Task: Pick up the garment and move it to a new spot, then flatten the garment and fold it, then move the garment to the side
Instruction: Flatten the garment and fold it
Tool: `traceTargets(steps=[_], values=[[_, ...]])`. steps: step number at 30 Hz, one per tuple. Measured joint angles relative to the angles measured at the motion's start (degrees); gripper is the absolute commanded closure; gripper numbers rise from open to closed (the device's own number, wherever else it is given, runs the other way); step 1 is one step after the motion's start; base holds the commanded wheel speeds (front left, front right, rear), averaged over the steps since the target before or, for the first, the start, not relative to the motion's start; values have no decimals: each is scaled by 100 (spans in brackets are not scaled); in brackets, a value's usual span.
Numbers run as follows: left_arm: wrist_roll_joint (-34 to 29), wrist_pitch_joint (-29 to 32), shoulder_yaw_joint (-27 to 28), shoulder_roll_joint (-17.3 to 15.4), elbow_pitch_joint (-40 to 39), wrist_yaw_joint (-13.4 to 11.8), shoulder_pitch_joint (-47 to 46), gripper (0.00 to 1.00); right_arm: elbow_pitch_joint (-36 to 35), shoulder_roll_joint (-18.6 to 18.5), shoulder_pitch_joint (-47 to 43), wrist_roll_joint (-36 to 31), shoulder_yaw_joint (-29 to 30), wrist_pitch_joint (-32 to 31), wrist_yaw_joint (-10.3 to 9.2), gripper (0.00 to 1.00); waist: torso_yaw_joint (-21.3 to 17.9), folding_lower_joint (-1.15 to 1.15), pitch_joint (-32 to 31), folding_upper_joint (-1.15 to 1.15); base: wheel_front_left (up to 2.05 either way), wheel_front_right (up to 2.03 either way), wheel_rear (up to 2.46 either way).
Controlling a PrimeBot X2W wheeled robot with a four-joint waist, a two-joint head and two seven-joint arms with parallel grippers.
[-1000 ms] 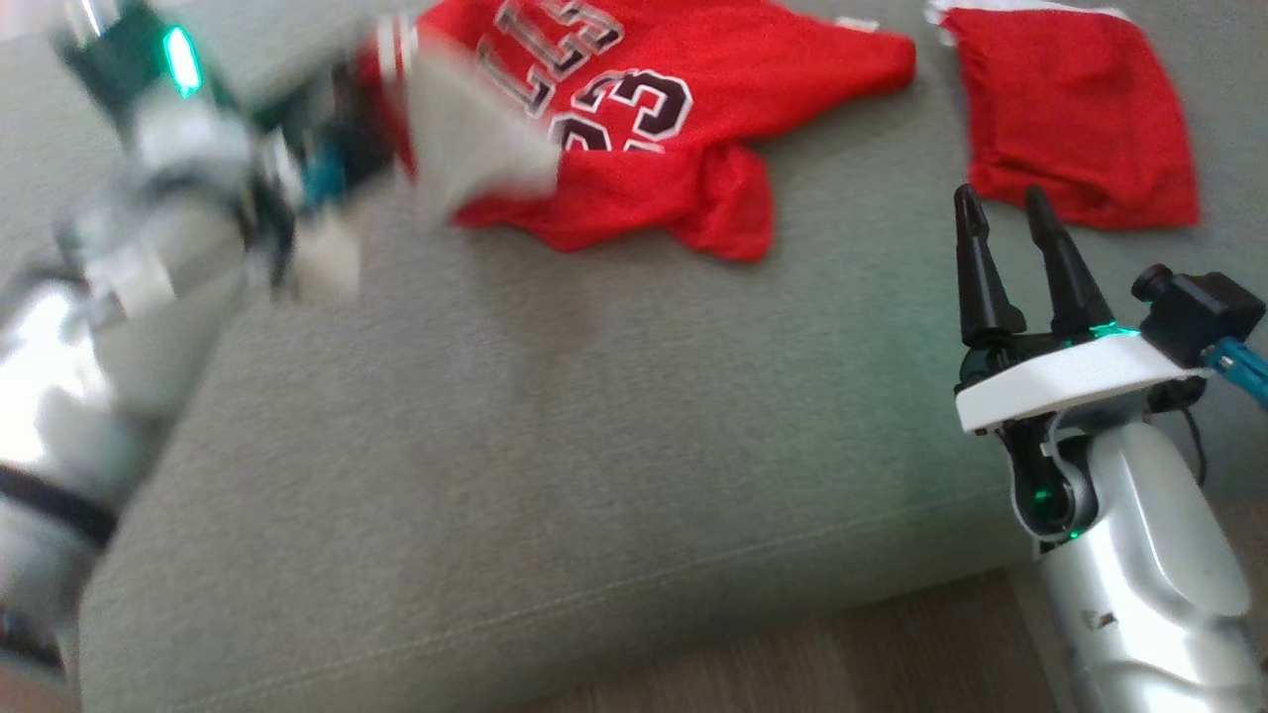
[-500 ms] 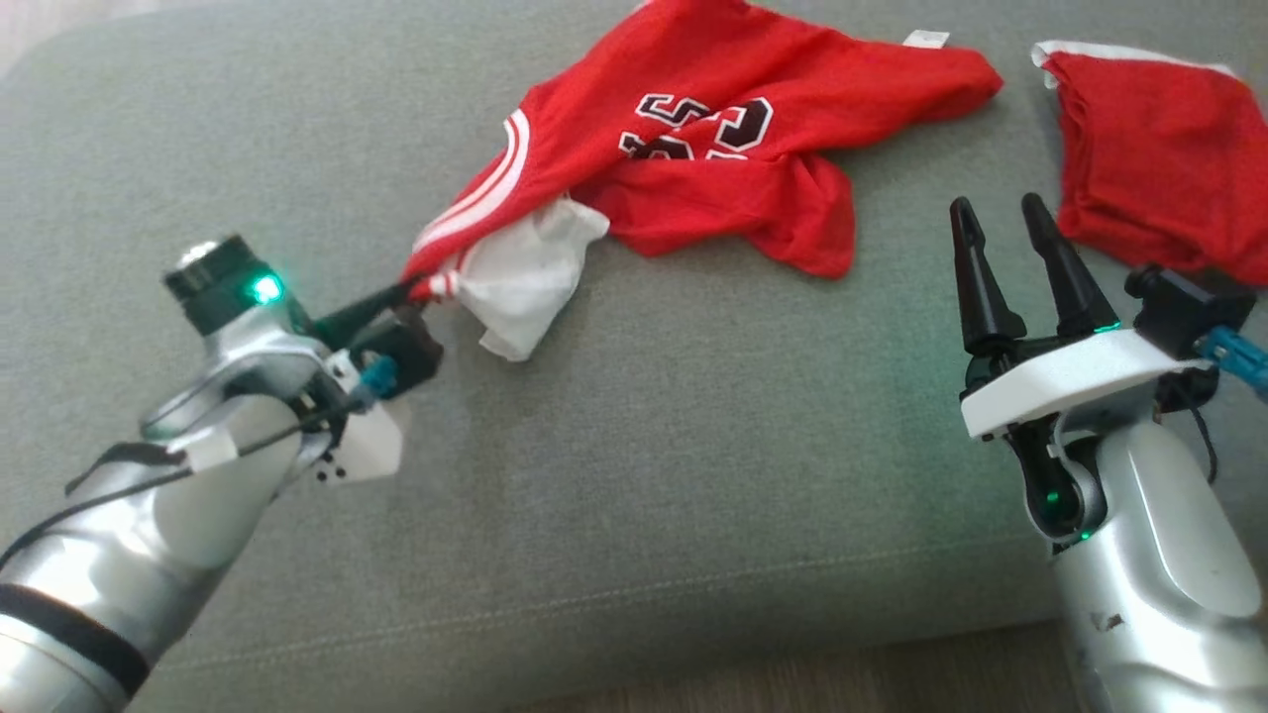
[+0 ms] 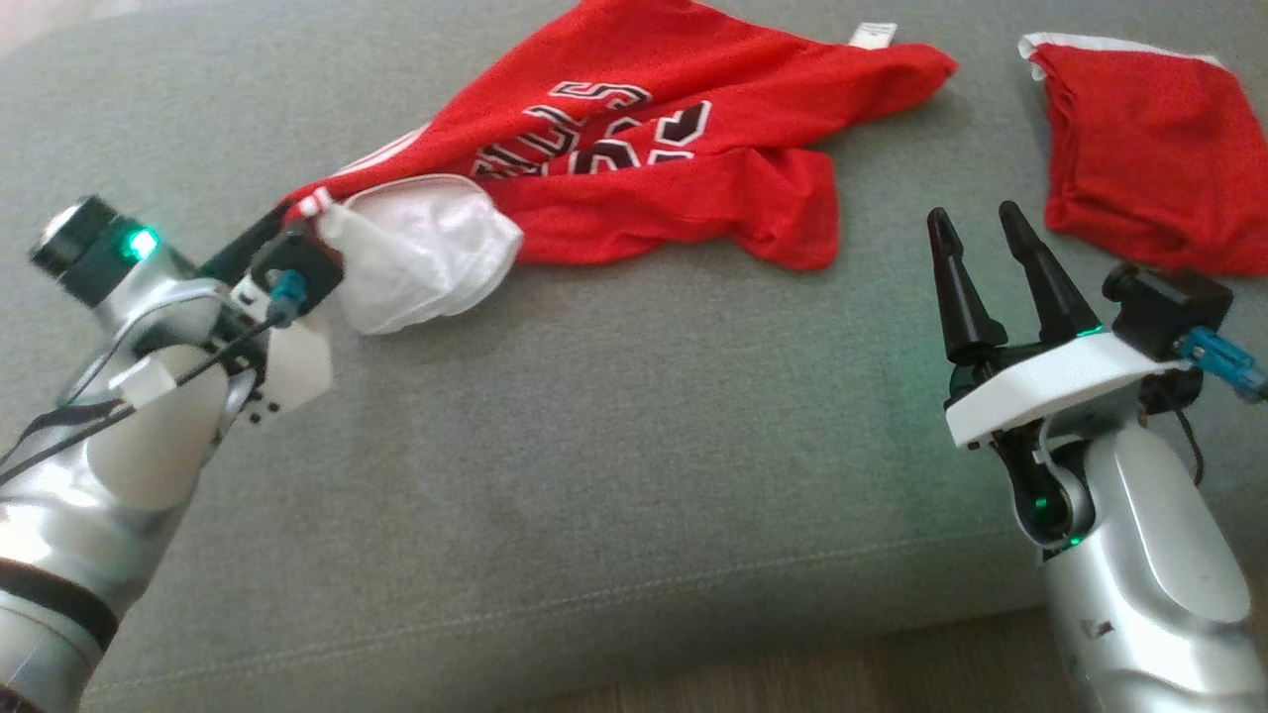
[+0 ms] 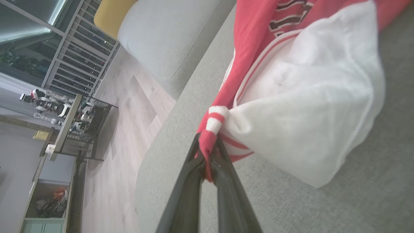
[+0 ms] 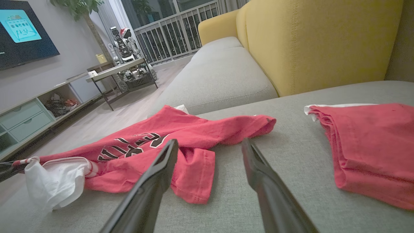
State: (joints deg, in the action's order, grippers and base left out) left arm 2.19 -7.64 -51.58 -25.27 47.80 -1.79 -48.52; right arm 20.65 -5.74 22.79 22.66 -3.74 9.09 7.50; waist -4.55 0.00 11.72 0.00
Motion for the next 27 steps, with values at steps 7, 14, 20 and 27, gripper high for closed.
traceTargets(steps=[7,14,20,27], values=[[199,102,138,52,633,-88,-70,0,48,23,3,11,-54,8,0,0,-179,0,79,0,0,0,0],[683,-171,621,292,884,-505,-157,0,181,38,-6,25,-68,103,0,0,-175,0,-16,0,0,0,0],[1360,-580,1252,393,371,-854,-3,0,180,45,-208,25,38,110,0,0,7,0,-171,0,0,0,0],[2146,-666,2113,525,-1699,-1214,1681,0,-55,82,-591,25,271,108,0,0,383,0,-356,0,0,0,0]])
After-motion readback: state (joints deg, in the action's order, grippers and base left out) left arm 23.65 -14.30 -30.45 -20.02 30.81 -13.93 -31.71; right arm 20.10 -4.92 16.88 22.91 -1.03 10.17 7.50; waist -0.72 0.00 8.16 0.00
